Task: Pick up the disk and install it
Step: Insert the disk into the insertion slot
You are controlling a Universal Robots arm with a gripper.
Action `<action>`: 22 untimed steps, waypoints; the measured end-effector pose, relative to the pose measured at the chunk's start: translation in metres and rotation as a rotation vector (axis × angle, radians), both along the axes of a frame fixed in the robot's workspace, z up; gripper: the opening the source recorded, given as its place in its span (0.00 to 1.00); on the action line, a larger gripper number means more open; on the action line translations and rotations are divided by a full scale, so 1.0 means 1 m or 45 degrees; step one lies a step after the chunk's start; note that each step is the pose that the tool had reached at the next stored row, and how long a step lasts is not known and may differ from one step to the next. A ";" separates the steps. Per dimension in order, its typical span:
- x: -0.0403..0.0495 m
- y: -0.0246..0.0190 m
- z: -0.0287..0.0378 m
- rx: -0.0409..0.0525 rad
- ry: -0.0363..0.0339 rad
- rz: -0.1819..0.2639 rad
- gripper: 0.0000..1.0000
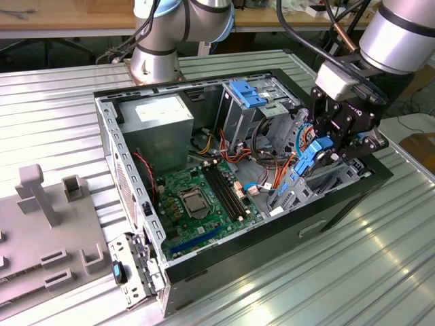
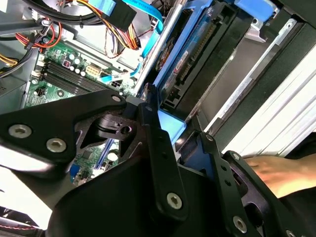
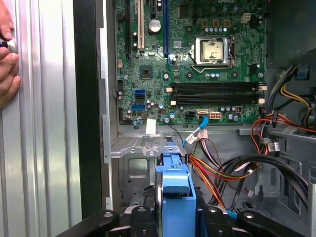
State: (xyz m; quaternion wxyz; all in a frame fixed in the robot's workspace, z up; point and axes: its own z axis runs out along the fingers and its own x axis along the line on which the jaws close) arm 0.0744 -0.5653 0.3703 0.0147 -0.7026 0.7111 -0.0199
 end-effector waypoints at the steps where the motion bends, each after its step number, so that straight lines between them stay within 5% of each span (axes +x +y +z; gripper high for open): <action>1: 0.0000 0.0000 -0.0002 0.000 0.0000 0.000 0.44; 15: 0.0023 0.0000 -0.0011 0.000 0.0000 0.000 0.43; 18: 0.0024 0.0000 -0.0011 0.000 0.0000 0.000 0.18; 22: 0.0024 0.0000 -0.0011 0.000 0.0000 0.000 0.11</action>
